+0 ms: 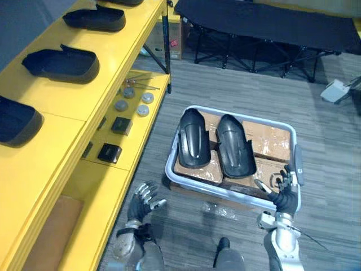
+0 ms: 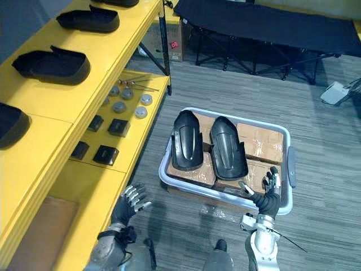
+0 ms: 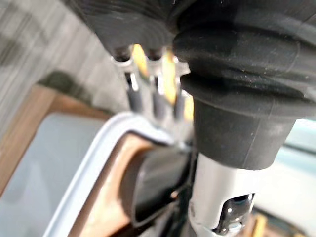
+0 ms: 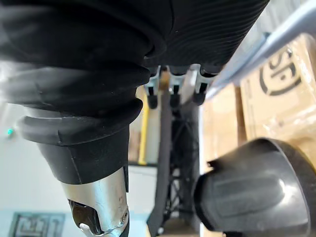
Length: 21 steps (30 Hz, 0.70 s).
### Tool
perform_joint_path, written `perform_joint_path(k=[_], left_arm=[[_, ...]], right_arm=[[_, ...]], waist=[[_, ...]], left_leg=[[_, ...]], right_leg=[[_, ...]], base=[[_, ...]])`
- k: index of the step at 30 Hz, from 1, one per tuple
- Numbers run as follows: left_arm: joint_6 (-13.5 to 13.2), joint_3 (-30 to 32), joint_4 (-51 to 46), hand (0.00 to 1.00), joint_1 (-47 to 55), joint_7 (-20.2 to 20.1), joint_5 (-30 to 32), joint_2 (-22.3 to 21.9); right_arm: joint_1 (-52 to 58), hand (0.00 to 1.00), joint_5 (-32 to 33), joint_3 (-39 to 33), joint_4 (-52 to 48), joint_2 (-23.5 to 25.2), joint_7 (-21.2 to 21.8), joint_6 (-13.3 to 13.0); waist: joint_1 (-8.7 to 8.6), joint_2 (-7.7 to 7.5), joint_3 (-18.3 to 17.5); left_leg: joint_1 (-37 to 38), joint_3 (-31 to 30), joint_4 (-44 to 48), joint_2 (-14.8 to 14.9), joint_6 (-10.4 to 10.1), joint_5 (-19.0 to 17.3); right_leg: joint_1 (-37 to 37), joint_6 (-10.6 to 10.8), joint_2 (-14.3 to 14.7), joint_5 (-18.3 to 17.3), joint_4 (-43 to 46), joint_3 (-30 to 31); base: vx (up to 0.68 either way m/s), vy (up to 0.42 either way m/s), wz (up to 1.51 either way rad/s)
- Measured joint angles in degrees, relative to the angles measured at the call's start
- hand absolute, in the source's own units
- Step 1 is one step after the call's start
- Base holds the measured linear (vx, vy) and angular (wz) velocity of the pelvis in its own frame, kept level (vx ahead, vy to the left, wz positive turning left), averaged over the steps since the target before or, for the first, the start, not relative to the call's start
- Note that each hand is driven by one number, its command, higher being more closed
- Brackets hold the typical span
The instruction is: Walk over and take plastic housings, then place them on the shelf
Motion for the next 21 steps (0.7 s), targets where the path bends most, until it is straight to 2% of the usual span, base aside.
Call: perform_joint_path(k=[1,4,11,19,21], left_arm=[[-0.15,0.00,-0.46,1.00,-0.22,-0.18,-0.58,0.02],[-3.48,0.64,-3.49,1.00,-0.79,-0.94,-3.37,-0.15],[-8.44,1.54,-8.58,1.00,-3.02,-2.48,-3.87,-2.37],[-8.35,1.36,-9.74,1.00,-6.07,-3.55,-2.52,-2.19],[-8.24,1.08,-9.74,1.00,-7.23,-3.18,1.63,-2.08]], right_arm=[[-0.08,0.00,-0.05,-0.21,0.00,0.08,0.00,0.00],[-0.52,0.00,-0.85,-0.93,-0.10,0.18,-0.13,0.01],[-1.77,0.00,-2.85,-3.36,-0.09,0.12,-0.19,0.36],[-3.72,0.00,-4.31,-4.45,2.08,0.11,-0.09,1.09],[-6.92,0.00,-4.22,-6.83,5.28,0.10,-2.98,1.39]], waist=[[0.04,-0.14,0.12],[0.11,-0.43,0.24],[-0.30,0.44,1.63],[-0.57,-0.12,2.26],[-0.36,-0.11,4.42]], left_leg=[[-0.23,-0.13,0.37,-0.01,0.07,-0.18],[-1.22,-0.29,1.29,-0.14,-0.13,-0.73],[-1.90,-1.07,2.26,0.86,-0.59,-0.19],[-1.69,-1.23,2.44,0.82,-0.59,-0.20],[-1.71,-1.62,2.72,0.76,-0.59,-0.20]], right_leg=[[0.24,0.13,0.01,0.41,-0.58,-0.35],[0.23,0.24,-0.02,0.74,-1.85,-0.52],[-0.16,0.16,1.30,0.76,-2.26,-0.51],[-0.20,0.18,1.31,0.81,-2.26,-0.05],[0.08,0.11,1.30,0.96,-2.20,-0.18]], base=[[-0.11,0.048,0.03],[-0.09,0.024,-0.02],[-0.02,-0.021,-0.03],[0.01,0.006,-0.03],[-0.04,0.010,0.04]])
